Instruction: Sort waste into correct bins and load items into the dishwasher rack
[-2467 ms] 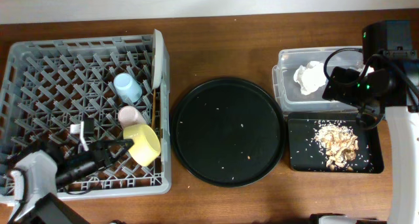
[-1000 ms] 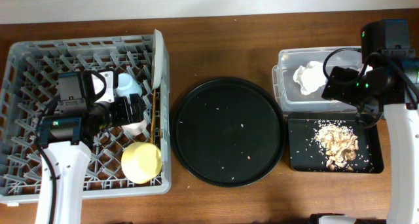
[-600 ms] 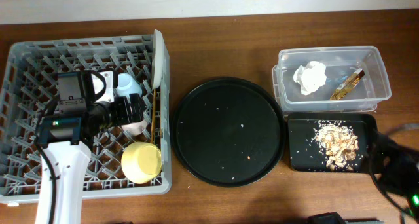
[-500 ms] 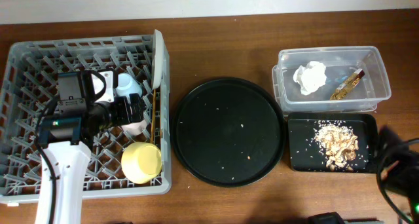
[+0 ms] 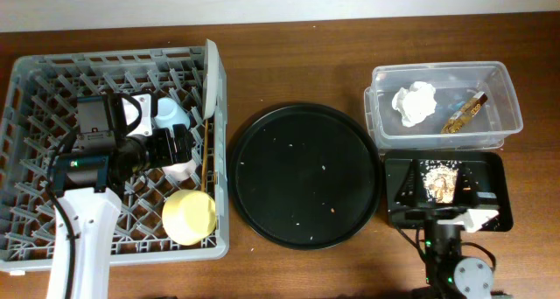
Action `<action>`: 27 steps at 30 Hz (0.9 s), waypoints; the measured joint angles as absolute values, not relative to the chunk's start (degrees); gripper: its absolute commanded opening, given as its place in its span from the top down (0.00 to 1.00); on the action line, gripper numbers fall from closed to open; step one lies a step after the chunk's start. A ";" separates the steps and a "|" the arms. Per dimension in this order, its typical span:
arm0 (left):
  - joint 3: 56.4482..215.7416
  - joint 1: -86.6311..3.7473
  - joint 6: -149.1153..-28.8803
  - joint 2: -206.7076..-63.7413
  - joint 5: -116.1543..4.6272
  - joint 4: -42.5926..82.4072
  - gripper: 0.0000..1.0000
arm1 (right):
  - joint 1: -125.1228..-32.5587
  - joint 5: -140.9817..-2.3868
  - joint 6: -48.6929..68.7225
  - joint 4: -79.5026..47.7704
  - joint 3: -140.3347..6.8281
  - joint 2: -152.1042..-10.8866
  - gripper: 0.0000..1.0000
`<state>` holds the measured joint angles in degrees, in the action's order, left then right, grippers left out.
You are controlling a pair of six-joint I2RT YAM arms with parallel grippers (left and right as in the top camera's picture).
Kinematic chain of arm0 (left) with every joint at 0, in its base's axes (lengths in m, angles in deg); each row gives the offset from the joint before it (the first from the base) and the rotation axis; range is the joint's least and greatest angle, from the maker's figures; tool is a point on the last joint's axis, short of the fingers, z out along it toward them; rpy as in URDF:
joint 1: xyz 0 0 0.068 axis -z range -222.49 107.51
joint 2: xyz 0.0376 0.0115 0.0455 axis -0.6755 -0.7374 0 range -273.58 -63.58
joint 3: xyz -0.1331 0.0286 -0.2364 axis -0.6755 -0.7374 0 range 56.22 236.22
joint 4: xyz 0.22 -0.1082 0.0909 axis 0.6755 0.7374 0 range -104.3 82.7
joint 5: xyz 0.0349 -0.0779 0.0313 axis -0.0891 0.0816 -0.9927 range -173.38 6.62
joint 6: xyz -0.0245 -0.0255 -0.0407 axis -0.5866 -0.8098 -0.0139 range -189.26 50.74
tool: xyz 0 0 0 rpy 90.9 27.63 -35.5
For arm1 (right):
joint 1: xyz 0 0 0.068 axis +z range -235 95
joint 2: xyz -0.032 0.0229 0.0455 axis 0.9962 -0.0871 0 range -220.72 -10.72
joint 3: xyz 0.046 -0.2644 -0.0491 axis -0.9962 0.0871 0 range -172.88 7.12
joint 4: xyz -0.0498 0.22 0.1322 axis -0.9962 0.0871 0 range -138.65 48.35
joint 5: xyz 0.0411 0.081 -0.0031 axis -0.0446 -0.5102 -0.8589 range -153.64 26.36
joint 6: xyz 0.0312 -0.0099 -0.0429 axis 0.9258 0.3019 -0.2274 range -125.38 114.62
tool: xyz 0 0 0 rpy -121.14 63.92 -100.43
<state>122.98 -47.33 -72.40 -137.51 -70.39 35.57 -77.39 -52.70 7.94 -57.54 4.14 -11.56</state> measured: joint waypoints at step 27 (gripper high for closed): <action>122.98 -47.33 -72.40 -137.51 -70.39 35.68 0.01 | -86.50 -62.91 -12.06 -44.29 6.41 -11.39 0.01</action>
